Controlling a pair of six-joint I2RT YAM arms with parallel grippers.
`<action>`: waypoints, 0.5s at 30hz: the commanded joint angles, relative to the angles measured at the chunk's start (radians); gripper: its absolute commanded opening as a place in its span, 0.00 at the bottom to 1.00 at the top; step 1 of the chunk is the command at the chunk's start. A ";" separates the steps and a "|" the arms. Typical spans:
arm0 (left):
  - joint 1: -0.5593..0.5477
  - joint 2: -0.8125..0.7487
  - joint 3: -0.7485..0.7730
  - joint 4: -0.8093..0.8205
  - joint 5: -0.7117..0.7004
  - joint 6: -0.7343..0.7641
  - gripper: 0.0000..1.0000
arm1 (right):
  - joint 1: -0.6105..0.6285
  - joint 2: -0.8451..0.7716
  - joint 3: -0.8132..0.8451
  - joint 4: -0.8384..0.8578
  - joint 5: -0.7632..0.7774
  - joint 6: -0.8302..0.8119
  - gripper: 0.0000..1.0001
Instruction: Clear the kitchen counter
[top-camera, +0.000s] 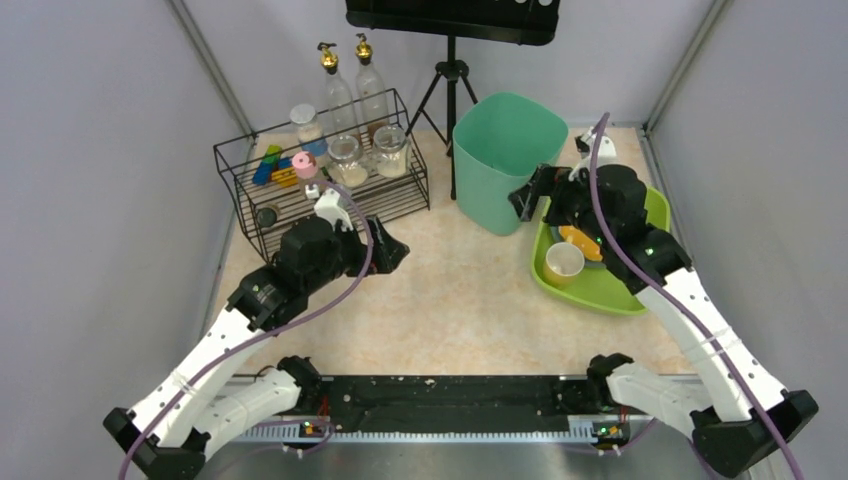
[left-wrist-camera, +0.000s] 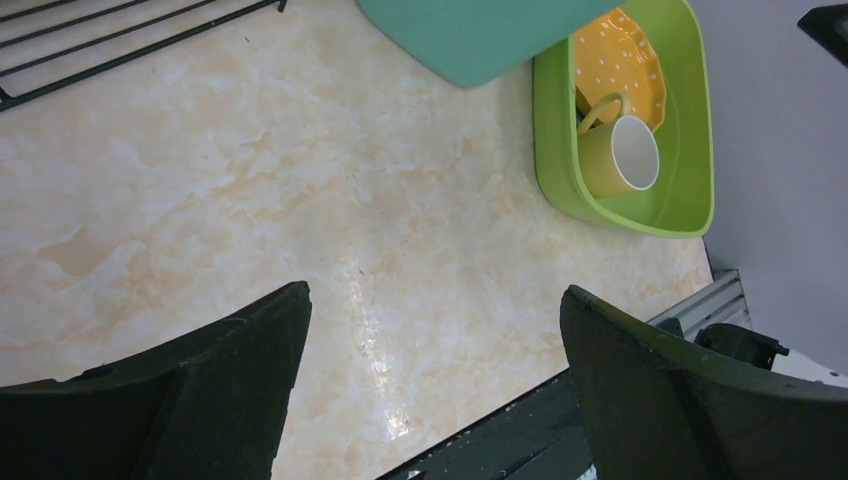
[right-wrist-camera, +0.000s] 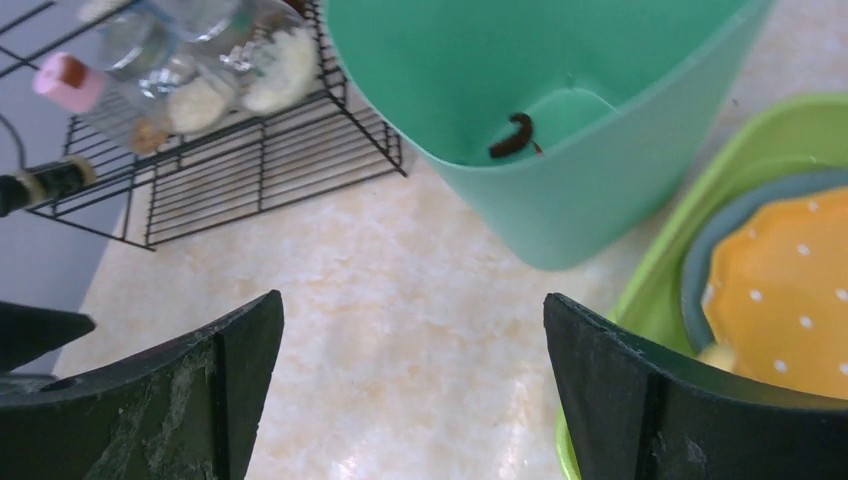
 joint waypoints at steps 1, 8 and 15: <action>0.002 0.022 0.096 -0.017 -0.033 0.066 0.99 | 0.089 0.036 0.092 0.122 0.037 -0.034 0.99; 0.002 0.064 0.190 -0.055 -0.048 0.110 0.99 | 0.199 0.056 0.086 0.201 0.035 -0.031 0.99; 0.002 0.068 0.240 -0.088 -0.068 0.114 0.99 | 0.256 0.073 0.067 0.243 -0.002 -0.049 0.99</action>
